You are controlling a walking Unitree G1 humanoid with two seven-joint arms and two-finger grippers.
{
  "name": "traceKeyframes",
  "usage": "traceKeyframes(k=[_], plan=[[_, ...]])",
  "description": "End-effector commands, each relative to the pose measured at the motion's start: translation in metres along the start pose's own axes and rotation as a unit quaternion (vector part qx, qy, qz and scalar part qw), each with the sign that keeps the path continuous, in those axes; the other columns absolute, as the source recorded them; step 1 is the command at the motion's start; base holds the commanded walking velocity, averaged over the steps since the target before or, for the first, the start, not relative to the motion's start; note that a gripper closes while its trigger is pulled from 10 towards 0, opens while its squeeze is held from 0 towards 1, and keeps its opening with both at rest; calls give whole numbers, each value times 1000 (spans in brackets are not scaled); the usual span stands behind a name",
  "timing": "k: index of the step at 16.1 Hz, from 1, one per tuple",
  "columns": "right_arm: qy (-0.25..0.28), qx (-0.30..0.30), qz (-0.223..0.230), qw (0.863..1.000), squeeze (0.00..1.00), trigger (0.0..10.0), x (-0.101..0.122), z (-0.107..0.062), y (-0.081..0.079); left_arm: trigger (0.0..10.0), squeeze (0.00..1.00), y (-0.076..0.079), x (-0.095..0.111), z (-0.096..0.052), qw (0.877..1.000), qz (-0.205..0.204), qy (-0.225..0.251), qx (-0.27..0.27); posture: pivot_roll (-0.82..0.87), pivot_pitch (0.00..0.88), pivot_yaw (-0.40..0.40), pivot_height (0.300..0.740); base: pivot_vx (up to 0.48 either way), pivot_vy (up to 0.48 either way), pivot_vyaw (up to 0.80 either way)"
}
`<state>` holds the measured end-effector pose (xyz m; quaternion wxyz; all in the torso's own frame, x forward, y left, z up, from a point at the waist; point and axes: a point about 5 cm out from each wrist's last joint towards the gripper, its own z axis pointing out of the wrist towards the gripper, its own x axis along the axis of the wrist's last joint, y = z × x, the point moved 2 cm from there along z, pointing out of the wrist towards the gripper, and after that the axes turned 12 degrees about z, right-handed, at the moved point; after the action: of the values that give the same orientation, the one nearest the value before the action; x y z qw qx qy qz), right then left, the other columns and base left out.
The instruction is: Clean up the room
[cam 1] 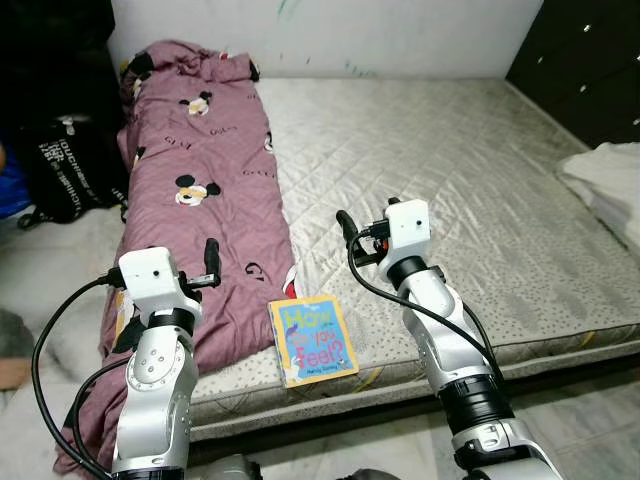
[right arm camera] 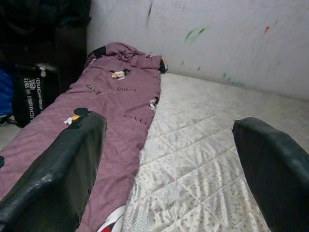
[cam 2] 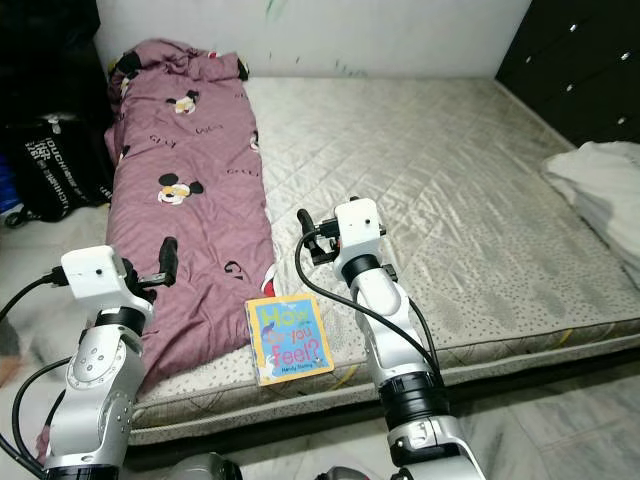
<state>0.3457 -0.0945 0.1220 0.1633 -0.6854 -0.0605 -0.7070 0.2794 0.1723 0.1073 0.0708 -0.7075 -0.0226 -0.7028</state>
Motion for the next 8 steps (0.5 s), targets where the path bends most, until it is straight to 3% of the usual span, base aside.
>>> traceKeyframes(k=[1,4,8], plan=[[3,-6,6,1000,0,10000,2,-2,3,10000,0,0,4,-1,1000,-5,6,2,35,0,-73,740,0,0,0],[-7,-3,13,1000,0,10000,-2,-8,3,10000,0,1,7,-2,1000,-4,9,-7,41,21,-90,724,0,0,0],[-21,8,27,999,0,10000,-10,-21,-2,10000,0,-12,3,-10,1000,-2,-3,18,44,66,-77,682,0,0,0]])
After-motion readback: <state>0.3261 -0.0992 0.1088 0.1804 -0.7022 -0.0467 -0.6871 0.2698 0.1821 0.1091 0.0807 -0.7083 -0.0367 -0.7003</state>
